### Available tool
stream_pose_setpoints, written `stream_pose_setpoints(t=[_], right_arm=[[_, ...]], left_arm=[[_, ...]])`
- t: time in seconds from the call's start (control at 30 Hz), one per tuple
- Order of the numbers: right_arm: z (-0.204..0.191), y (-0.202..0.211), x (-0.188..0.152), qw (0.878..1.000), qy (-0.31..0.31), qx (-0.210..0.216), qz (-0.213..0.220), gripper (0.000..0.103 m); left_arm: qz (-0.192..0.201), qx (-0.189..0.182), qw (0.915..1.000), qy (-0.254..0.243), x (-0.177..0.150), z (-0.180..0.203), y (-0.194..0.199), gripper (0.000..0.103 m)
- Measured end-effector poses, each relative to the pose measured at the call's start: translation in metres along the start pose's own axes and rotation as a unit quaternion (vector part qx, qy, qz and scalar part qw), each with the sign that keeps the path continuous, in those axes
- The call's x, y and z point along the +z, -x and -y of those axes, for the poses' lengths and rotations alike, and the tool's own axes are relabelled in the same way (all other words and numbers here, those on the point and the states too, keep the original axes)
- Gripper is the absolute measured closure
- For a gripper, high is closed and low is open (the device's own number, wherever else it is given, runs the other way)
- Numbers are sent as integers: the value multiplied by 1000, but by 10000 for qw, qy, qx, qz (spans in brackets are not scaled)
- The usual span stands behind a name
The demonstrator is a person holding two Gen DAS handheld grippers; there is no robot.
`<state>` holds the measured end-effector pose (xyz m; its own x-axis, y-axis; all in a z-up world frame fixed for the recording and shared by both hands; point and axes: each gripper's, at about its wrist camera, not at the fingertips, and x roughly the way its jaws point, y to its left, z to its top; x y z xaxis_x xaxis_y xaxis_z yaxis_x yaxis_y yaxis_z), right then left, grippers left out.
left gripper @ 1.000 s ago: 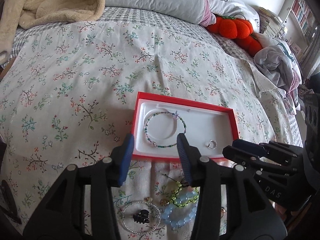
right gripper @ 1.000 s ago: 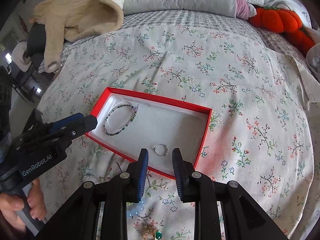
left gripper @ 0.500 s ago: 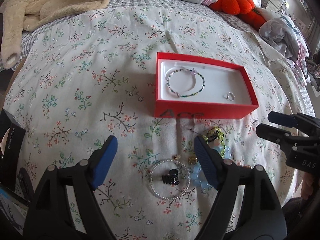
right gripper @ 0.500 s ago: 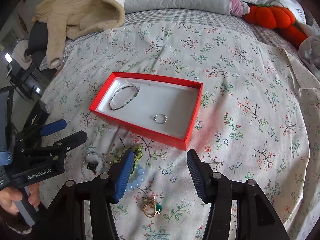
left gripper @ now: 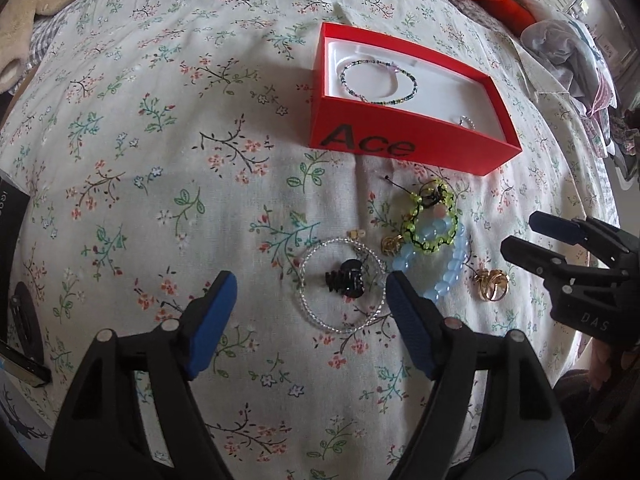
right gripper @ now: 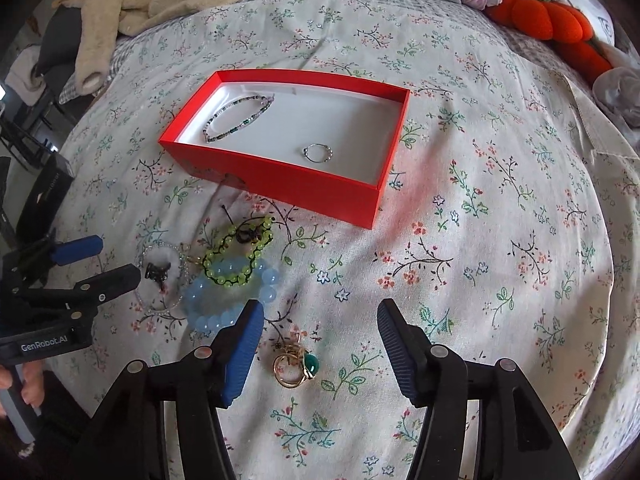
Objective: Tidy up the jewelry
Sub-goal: 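Withdraw both open tools from the red box, then grasp the black claw hair clip with the left tool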
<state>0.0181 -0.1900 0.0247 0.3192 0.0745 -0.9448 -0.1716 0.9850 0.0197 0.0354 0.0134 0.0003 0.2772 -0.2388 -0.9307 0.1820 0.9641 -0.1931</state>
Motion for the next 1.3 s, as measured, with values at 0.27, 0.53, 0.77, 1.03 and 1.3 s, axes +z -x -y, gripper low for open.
stream_pose_setpoints(t=[0.27,0.53,0.77,1.03,1.3], right_arm=[[-2,-4,2,10000,-10,-42,-52,41],[-2,-7,-1,9999,22,10,-141,41],[-4,-9,-3,9997,10,94,-237,41],[-1,-16,-12,9982,-69,310,-517,41],[1,-23,-20,9952,-235,590,-743,42]], left_arm=[[-293,-177,9994,-61,3,14,-17,64],[-423,-47,9991,27,9,16,-34,74],[-402,8,9992,-26,11,21,-36,77],[-246,-91,9996,-35,12,22,-24,77],[-178,-81,9998,-90,7,18,-16,77]])
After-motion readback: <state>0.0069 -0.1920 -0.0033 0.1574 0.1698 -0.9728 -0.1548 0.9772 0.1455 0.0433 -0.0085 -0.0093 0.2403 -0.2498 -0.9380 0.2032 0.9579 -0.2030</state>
